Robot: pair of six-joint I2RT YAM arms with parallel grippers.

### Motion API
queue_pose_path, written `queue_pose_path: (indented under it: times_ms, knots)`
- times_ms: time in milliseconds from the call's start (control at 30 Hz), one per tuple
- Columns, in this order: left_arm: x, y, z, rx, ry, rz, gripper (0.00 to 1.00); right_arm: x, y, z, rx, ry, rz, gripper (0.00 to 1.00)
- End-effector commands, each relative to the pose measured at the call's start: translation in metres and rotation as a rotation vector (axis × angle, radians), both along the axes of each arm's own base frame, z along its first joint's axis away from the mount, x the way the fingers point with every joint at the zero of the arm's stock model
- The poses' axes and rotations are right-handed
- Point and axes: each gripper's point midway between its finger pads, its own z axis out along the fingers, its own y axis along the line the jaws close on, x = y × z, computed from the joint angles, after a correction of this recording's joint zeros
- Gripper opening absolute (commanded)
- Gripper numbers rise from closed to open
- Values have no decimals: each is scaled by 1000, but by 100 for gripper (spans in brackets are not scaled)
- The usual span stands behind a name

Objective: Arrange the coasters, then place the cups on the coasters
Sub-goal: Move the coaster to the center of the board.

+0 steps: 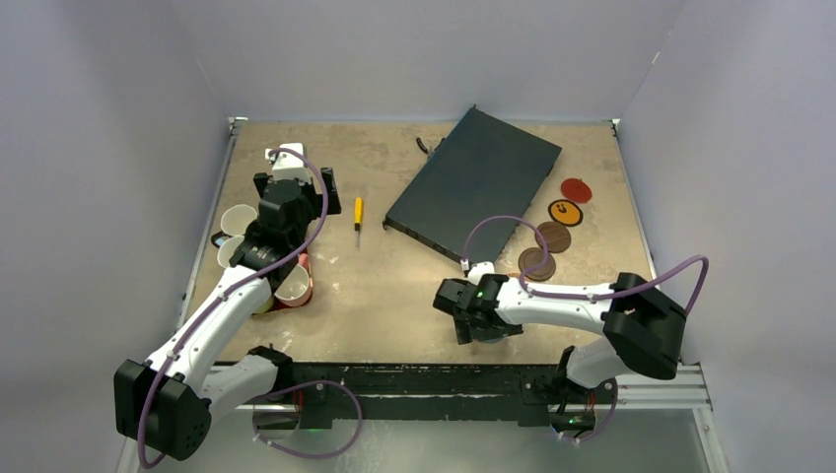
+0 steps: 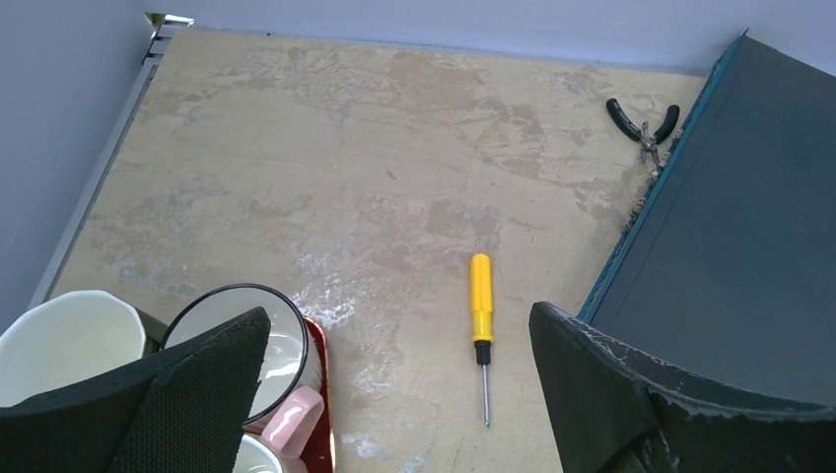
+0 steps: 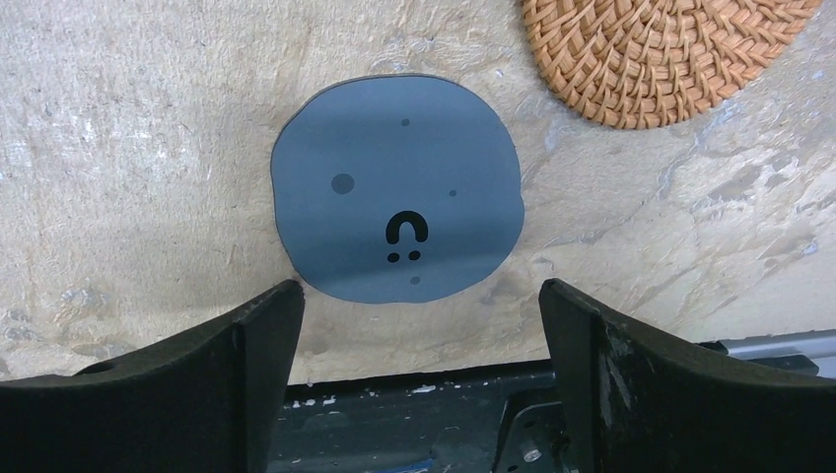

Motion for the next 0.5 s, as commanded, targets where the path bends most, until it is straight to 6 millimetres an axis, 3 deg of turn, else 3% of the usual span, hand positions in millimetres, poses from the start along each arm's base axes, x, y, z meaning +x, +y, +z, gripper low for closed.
queue_pose_path:
  times_ms: [0, 467]
  knots:
    - [1, -7, 14, -32, -44, -19, 99, 4, -13, 1, -74, -18, -34, 93]
    - [0, -7, 14, -30, -43, -18, 99, 13, -21, 0, -115, -48, -75, 95]
